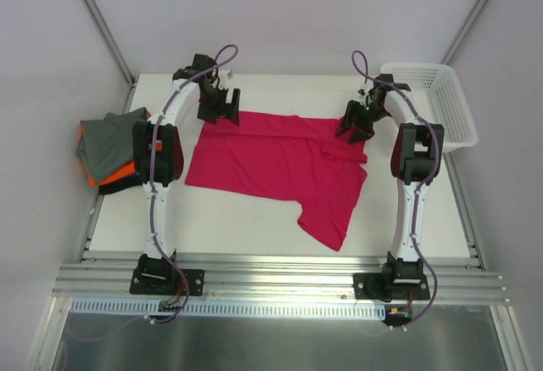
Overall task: Fold and stack the t-shirts
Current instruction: Fold the flattened tshirt in 1/3 of the way
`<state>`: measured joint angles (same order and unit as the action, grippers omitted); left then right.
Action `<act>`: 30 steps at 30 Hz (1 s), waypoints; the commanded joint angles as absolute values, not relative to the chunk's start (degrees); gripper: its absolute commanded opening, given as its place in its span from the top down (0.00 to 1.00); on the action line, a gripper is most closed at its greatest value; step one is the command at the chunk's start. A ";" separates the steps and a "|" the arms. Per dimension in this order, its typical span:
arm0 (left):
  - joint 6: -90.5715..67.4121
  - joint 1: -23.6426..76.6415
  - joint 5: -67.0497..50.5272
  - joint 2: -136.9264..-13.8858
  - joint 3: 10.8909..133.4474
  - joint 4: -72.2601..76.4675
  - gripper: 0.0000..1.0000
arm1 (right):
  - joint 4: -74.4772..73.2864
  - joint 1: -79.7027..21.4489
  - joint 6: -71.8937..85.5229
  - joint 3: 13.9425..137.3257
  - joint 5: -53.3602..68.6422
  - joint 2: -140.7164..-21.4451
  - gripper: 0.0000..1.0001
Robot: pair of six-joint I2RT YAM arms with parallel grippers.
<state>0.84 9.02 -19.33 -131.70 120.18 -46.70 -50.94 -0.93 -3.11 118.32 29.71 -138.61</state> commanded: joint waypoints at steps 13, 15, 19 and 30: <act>-1.41 9.49 -17.58 -141.68 127.70 -47.02 0.12 | -51.07 -0.09 -2.55 120.06 26.10 -139.74 0.41; -1.41 9.32 -17.75 -142.82 129.28 -46.93 0.12 | -51.06 -0.17 -2.72 120.67 25.93 -140.36 0.41; -1.58 9.05 -18.45 -144.58 131.83 -47.02 0.12 | -50.98 -0.18 -2.55 122.34 25.40 -141.59 0.41; -2.99 8.44 -20.48 -147.13 136.67 -46.50 0.11 | -49.83 1.58 -1.32 129.11 25.49 -145.37 0.41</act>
